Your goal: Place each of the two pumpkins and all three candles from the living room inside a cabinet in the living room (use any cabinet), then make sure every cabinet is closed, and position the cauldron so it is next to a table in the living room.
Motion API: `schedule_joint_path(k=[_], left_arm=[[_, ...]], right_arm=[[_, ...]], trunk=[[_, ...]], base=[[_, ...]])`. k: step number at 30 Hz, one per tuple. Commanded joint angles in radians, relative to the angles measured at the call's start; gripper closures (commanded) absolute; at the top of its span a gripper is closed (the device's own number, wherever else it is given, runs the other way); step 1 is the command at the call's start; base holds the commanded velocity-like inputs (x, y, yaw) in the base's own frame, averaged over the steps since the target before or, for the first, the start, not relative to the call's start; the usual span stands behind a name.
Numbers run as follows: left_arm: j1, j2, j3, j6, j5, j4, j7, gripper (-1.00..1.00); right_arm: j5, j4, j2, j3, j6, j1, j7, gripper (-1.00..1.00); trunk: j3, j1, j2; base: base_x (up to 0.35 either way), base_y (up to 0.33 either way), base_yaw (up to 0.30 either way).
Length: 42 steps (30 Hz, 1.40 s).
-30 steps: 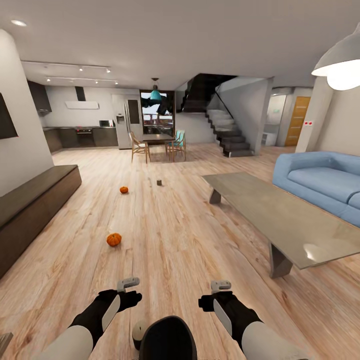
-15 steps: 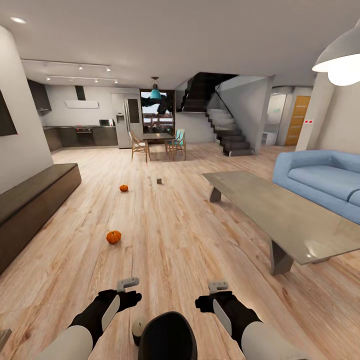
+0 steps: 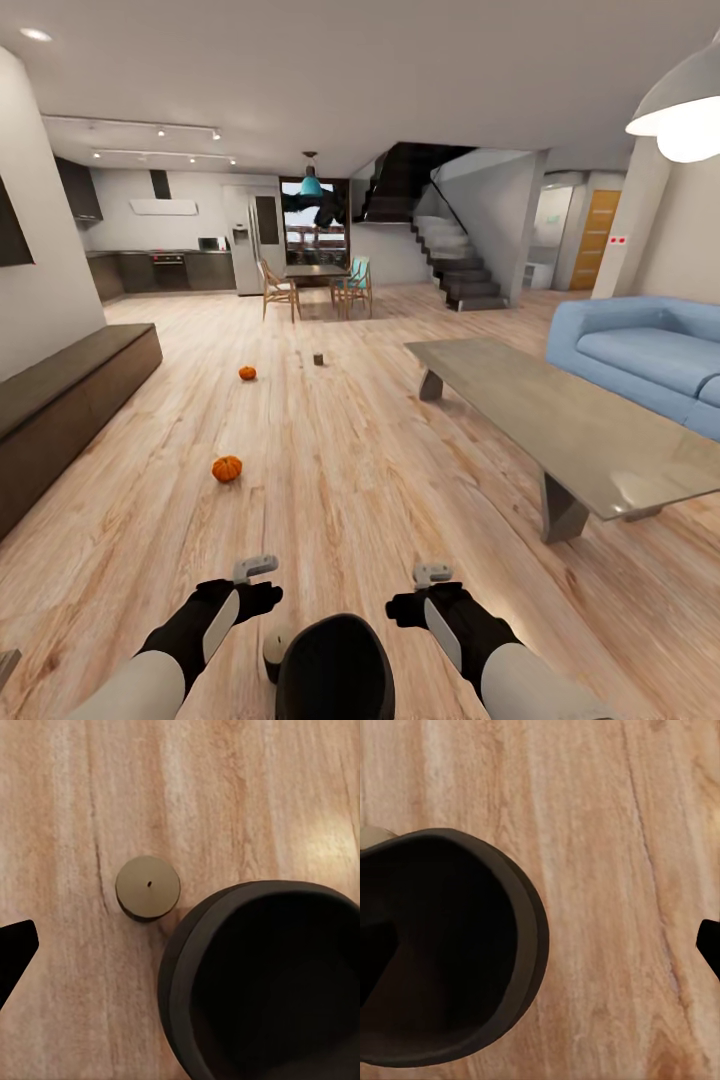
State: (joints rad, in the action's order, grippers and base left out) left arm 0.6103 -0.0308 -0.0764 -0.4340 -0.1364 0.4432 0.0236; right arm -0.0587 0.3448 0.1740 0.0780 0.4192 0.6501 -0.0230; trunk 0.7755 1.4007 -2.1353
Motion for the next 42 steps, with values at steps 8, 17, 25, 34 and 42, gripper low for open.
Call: schedule_joint_path(k=[8,17,25,34,42], left_arm=[[0.0,-0.002,-0.006,-0.007,-0.009,0.002,0.002,-1.0],[0.0,-0.005,-0.006,-0.019,-0.009,0.003,0.003,-1.0],[0.0,-0.006,-0.006,-0.023,-0.009,0.003,0.004,-1.0],[0.0,-0.006,-0.006,-0.023,-0.009,0.003,0.004,-1.0],[0.0,-0.006,-0.006,-0.023,-0.009,0.003,0.004,-1.0]], right_arm=[[-0.006,0.002,-0.001,0.008,0.006,0.0,0.003,-1.0],[-0.007,0.002,-0.001,0.008,0.004,0.0,0.003,-1.0],[-0.006,0.002,0.0,0.008,0.004,0.0,0.003,-1.0],[-0.006,0.002,0.001,0.008,0.004,0.0,0.003,-1.0],[-0.006,0.002,0.001,0.008,0.004,0.0,0.003,-1.0]], trunk=[[0.026,0.031,-0.057],[0.054,0.065,-0.12],[0.079,0.096,-0.176],[0.108,0.13,-0.239],[0.133,0.161,-0.295]], base=[[0.0,0.0,0.0],[0.0,0.0,0.0],[0.0,0.0,0.0],[0.0,0.0,0.0],[0.0,0.0,0.0]])
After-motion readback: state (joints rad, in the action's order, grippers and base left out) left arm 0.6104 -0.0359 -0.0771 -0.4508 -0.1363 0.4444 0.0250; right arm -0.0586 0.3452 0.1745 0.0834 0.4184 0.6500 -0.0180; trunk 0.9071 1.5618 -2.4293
